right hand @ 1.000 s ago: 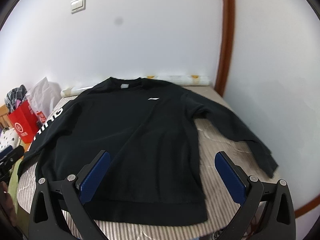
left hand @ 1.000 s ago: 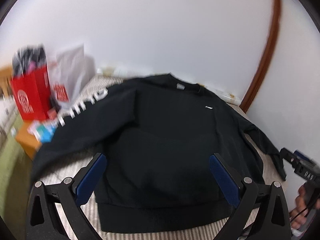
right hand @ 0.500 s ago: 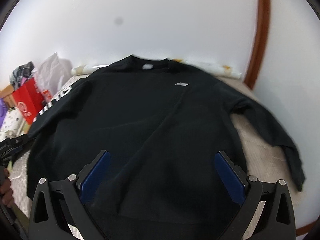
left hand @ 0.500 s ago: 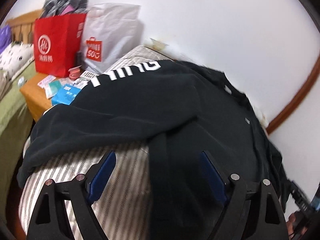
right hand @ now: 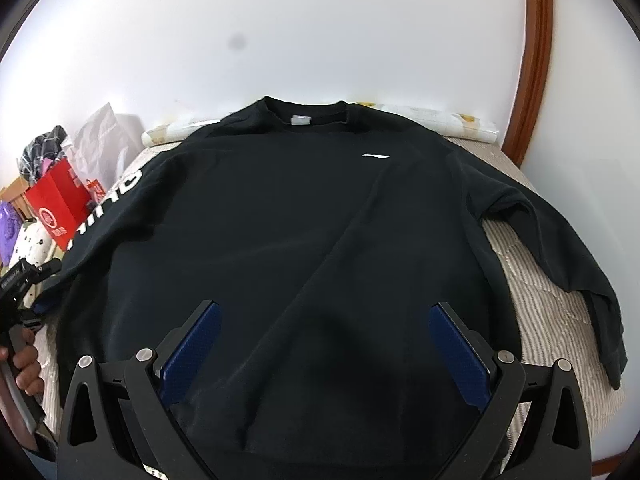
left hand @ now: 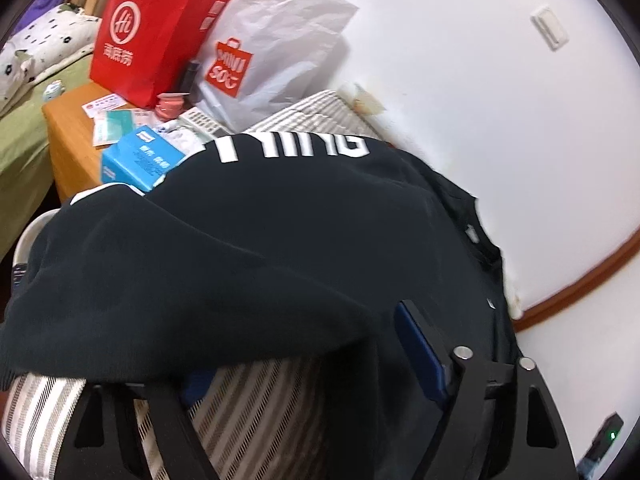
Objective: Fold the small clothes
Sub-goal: 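Grasp the lettered sleeve with the left tool and lift it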
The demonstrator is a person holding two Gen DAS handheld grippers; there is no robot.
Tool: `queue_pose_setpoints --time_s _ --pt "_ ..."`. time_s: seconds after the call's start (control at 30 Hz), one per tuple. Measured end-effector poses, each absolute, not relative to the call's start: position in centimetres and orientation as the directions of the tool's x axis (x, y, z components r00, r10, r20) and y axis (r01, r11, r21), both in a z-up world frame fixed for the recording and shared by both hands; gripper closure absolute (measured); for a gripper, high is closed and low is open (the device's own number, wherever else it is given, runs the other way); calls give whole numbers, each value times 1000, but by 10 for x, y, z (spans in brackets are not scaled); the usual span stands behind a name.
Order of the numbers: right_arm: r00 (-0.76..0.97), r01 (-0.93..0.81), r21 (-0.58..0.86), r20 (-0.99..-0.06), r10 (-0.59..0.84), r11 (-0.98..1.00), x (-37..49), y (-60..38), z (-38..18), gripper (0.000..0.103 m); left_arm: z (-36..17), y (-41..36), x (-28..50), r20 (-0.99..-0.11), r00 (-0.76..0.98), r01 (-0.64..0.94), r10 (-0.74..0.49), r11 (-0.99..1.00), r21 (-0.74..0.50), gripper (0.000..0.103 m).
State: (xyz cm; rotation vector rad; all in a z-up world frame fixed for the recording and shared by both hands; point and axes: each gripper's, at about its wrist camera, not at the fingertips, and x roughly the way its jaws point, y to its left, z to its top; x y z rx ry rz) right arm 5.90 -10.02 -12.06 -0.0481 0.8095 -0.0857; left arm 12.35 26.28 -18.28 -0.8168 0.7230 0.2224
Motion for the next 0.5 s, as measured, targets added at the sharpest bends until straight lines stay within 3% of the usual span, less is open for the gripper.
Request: queue_pose_setpoints --time_s 0.07,0.17,0.33,0.5 --pt "679 68 -84 -726 -108 994 62 -104 -121 1 -184 266 129 -685 725 -474 -72 670 -572 55" --pt "671 81 -87 -732 -119 993 66 -111 -122 1 -178 266 137 -717 696 -505 -39 684 -527 83" --pt "659 78 -39 -748 -81 996 72 -125 -121 1 -134 251 148 -677 734 -452 50 780 -433 93" --pt "666 89 -59 -738 -103 994 82 -136 -116 1 -82 221 168 -593 804 -326 45 868 -376 95"
